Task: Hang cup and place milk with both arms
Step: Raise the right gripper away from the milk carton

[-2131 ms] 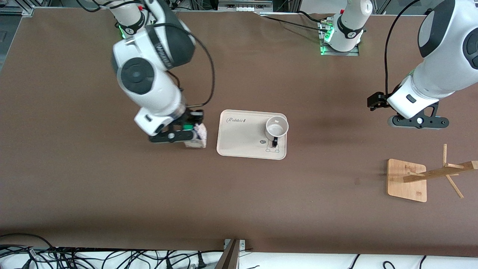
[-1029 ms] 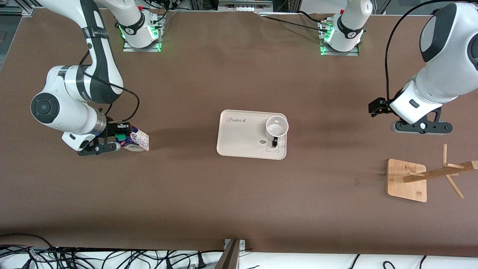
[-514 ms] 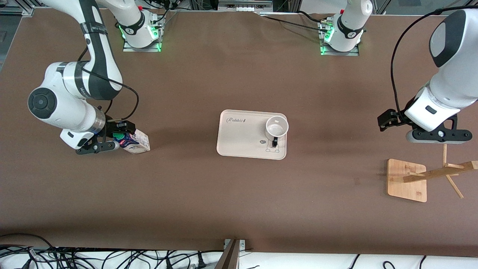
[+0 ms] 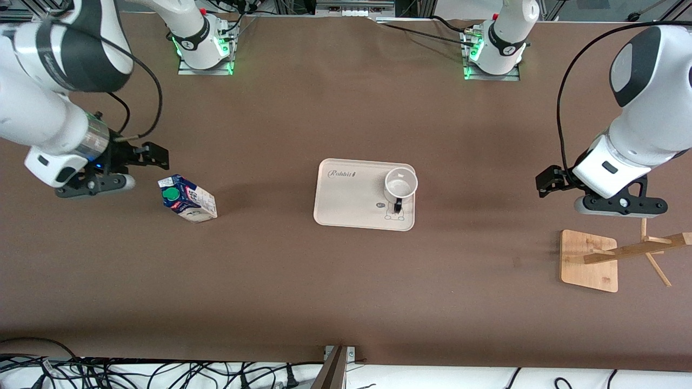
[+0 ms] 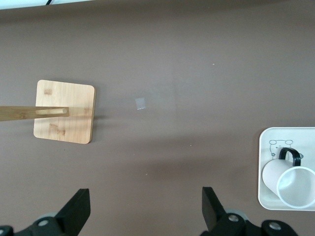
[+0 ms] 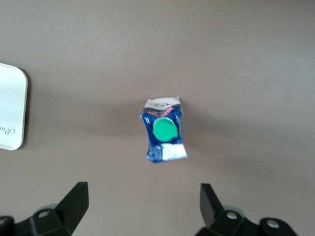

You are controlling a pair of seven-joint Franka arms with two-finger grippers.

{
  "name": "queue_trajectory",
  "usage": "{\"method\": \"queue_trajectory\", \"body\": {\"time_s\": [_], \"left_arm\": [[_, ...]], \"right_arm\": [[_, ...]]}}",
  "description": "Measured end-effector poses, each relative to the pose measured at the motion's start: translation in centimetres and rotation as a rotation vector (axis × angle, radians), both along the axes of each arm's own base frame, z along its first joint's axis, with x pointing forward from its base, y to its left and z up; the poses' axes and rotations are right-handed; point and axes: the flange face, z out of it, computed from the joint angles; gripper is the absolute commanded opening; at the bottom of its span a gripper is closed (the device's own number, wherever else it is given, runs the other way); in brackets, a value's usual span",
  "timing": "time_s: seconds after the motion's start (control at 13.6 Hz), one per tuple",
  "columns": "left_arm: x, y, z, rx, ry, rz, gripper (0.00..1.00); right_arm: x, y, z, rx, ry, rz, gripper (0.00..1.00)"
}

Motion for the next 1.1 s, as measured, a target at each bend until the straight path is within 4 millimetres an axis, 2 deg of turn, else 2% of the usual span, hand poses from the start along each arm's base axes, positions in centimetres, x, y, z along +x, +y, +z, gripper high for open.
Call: {"method": "queue_trajectory", "body": {"time_s": [0.15, 0.37, 0.44, 0.88, 1.1], "left_arm": [[-0.3, -0.9, 0.1, -0.001, 0.011, -0.015, 1.0], [-0.3, -0.9, 0.4, -0.001, 0.007, -0.015, 1.0], [-0.3, -0.9, 0.7, -0.001, 0.001, -0.015, 1.0], [-0.7, -1.2, 1.5, 0.0, -0.001, -0.018, 1.0], [-1.0, -1.2, 1.2, 0.006, 0.03, -0.018, 1.0]], "right_arm": [[-0.8, -0.8, 3.0, -0.013, -0.032, 0.008, 1.0], [-1.8, -1.5, 7.5, -0.022, -0.08, 0.014, 1.0], [-1.8, -1.5, 8.2, -0.026, -0.092, 0.015, 1.0], [-1.2, -1.0, 6.9, -0.044, -0.065, 0.015, 1.0], [-1.1, -1.7, 6.7, -0.046, -0.055, 0.003, 1.0]]}}
